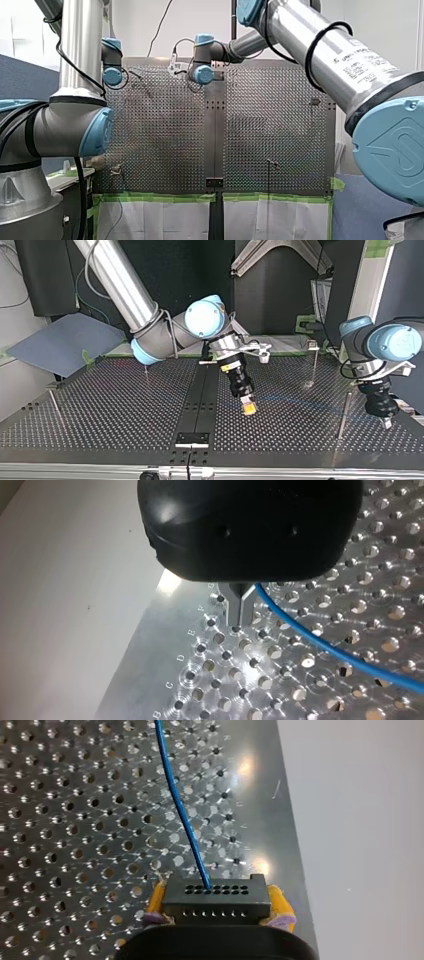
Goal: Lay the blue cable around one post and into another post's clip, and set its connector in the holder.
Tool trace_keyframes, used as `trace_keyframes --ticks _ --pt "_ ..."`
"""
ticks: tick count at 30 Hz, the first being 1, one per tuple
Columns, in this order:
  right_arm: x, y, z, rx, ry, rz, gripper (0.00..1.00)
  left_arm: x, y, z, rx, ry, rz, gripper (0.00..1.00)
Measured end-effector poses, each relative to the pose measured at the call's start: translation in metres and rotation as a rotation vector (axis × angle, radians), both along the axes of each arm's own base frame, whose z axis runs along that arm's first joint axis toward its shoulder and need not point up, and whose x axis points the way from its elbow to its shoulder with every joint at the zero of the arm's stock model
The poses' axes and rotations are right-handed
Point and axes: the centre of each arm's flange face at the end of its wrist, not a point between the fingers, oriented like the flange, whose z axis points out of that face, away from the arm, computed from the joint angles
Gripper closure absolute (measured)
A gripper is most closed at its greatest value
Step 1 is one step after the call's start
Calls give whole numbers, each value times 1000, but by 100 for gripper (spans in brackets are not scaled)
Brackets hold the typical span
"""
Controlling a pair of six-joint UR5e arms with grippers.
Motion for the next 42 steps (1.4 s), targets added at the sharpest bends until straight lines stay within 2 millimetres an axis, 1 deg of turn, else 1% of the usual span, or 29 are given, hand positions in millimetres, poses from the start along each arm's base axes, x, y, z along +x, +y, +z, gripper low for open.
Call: trace_keyframes --ticks 6,11,14,26,36,42 --pt "0 -1 -5 8 12 -4 95 3 -2 -16 -17 8 -18 100" --pt "-2 -3 -9 17 25 -8 95 10 -9 -41 -30 50 -53 100" --pt "-4 -6 -12 24 35 -12 95 12 -11 -50 -39 57 -61 100" --pt "-9 -11 -27 60 84 -24 95 13 -18 -54 -49 52 -77 100" --pt "-11 -15 -57 104 141 -68 95 14 -27 -53 -41 46 -110 100" --pt "-14 -15 -70 117 155 -85 95 14 -30 -52 -35 44 -115 100"
